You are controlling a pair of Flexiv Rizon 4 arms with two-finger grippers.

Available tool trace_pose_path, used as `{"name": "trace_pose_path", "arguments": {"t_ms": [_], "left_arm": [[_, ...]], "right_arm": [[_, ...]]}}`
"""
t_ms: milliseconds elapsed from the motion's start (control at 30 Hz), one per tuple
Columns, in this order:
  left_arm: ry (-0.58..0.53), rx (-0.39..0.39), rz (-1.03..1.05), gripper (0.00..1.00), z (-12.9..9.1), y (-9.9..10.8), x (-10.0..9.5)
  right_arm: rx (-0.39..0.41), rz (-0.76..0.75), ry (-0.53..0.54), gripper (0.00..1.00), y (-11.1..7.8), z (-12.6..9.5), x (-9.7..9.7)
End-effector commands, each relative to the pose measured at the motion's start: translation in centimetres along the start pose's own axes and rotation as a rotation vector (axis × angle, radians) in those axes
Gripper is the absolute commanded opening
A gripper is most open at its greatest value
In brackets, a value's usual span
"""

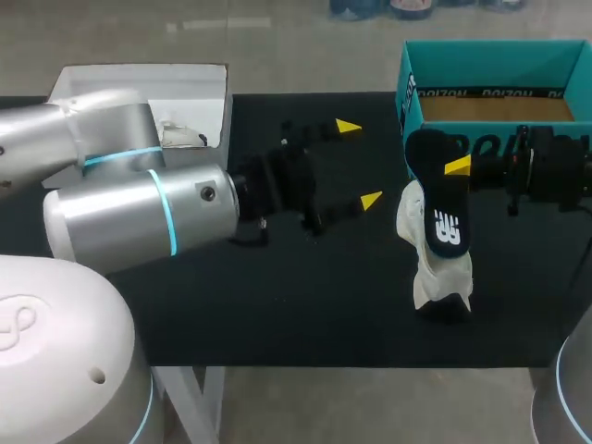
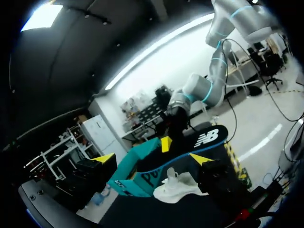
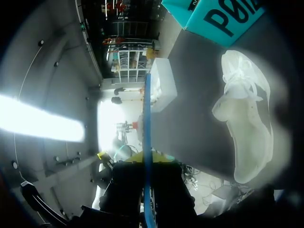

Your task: Take the shoe out of the shoebox, open the shoe tongue, remove and reinsert the insole, then place the shoe into the shoebox

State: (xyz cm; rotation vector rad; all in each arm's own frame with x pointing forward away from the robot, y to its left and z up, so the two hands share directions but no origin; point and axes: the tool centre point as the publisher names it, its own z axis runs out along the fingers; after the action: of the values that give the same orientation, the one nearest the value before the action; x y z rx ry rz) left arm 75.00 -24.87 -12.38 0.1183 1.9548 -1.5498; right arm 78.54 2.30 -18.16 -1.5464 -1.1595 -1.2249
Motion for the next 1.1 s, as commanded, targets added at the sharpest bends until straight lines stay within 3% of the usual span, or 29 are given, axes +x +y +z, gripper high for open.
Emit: {"name": "trace_pose_path", "arguments": {"t_ms": [33, 1100], "left_arm": [[-0.024, 0.077, -0.067, 1.0, -0.7, 1.17, 0.16], [-0.012, 0.081, -0.034, 1.0, -0.94, 1.2, 0.5]], "right_arm": [[-0.004, 0.001, -0.001, 0.0, -0.09, 0.12, 0.01], [-0.004, 0.001, -0.001, 0.0, -0.09, 0.12, 0.01]]}}
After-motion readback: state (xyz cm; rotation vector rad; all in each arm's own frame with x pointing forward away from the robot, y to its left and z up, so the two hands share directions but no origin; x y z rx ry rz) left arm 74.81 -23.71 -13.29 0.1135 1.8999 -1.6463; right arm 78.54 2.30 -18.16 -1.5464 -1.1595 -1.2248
